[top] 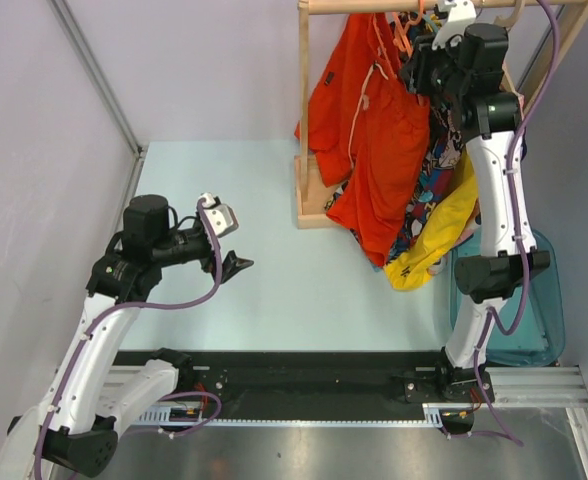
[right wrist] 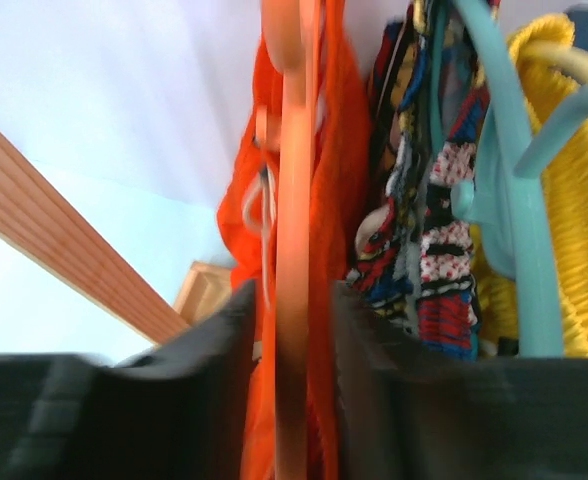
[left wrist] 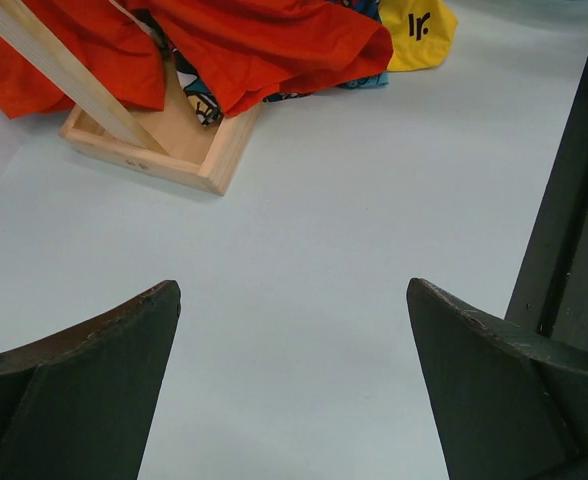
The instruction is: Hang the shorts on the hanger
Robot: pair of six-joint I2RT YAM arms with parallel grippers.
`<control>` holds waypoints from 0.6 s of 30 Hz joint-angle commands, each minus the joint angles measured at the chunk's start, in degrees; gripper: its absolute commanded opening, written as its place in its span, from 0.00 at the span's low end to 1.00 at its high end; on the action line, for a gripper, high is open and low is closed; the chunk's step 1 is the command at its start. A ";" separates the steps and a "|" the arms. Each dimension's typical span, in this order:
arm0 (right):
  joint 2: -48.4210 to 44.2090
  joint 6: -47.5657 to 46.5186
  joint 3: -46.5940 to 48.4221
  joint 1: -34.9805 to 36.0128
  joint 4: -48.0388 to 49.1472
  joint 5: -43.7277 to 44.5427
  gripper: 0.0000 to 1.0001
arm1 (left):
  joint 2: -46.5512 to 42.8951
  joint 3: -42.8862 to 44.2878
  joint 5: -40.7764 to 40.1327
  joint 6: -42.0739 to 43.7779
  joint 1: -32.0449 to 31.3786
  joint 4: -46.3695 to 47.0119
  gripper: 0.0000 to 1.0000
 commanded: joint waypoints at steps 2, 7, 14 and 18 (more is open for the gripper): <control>-8.09 -1.19 -3.17 1.02 6.12 0.98 0.58 | 0.54 2.12 -1.79 -2.80 0.60 -0.49 1.00; -15.65 -1.10 -11.25 1.99 6.56 2.13 0.80 | 3.43 5.28 -2.67 -8.15 0.95 -1.98 1.00; -26.55 -2.24 -20.75 2.34 5.94 2.75 0.97 | 10.55 15.29 -3.11 -18.44 4.20 -2.69 1.00; -35.49 -3.82 -31.20 3.66 4.72 -1.20 1.00 | 12.49 19.52 -9.34 -23.11 5.09 -1.37 1.00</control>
